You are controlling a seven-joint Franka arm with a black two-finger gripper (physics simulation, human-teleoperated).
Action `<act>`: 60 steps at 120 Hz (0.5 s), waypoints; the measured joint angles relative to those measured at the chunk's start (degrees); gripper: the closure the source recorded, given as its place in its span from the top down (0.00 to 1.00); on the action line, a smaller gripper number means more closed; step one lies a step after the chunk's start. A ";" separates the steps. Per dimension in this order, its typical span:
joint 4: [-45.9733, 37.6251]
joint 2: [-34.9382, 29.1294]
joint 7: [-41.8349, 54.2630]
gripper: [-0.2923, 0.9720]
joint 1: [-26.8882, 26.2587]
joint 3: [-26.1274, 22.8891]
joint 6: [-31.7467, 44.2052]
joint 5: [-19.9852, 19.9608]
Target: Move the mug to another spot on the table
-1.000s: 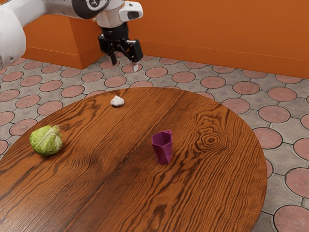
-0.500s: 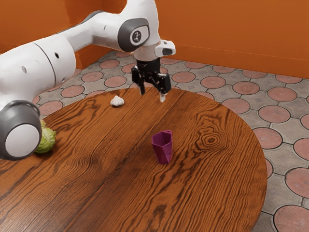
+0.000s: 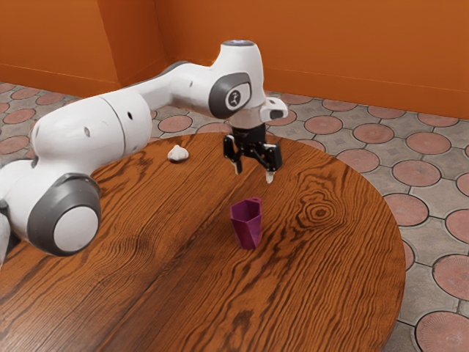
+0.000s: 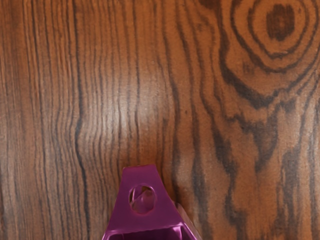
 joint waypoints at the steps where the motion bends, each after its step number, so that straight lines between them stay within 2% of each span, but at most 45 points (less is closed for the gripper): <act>1: -0.07 0.18 -0.02 0.76 0.02 0.00 0.22 -0.04; 60: -3.31 5.09 0.71 0.76 1.39 -0.17 8.42 -0.51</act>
